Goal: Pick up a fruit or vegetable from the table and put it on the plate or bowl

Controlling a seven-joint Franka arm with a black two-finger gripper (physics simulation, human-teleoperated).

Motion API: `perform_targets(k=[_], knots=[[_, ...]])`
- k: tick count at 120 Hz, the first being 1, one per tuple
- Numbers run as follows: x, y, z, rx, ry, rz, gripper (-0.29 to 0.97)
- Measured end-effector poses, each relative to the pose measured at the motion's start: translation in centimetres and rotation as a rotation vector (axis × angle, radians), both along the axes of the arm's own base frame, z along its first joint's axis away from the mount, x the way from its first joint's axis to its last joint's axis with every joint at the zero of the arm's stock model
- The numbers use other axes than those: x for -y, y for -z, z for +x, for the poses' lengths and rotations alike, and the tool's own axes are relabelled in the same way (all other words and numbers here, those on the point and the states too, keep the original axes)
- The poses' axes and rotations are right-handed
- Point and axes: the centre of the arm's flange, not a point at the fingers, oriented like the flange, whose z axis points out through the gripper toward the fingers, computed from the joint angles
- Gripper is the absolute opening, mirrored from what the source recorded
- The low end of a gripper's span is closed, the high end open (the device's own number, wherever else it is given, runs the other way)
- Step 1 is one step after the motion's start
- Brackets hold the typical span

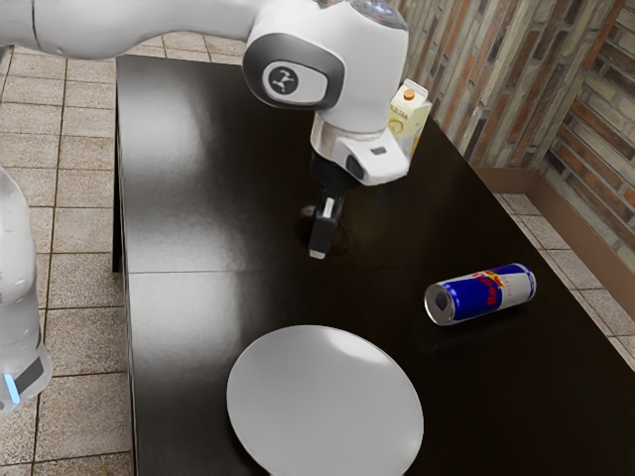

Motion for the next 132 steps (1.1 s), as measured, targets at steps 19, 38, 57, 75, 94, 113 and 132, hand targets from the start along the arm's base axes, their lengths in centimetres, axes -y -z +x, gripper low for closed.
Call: perform_targets(k=[19, 38, 57, 75, 94, 113, 132], knots=[[3.0, 0.8, -0.7, -0.012, 0.055, 0.005, 0.33], [5.0, 1.5, -1.0, -0.025, 0.092, 0.005, 0.33], [5.7, 1.9, -1.1, -0.033, 0.104, 0.003, 0.33], [6.8, 2.0, -1.5, -0.025, 0.126, 0.0, 0.56], [6.8, 2.0, -1.4, -0.021, 0.125, -0.005, 0.64], [5.2, 0.6, 0.6, 0.008, 0.092, -0.037, 0.67], [-12.0, -8.1, 10.8, 0.149, -0.198, -0.125, 0.67]])
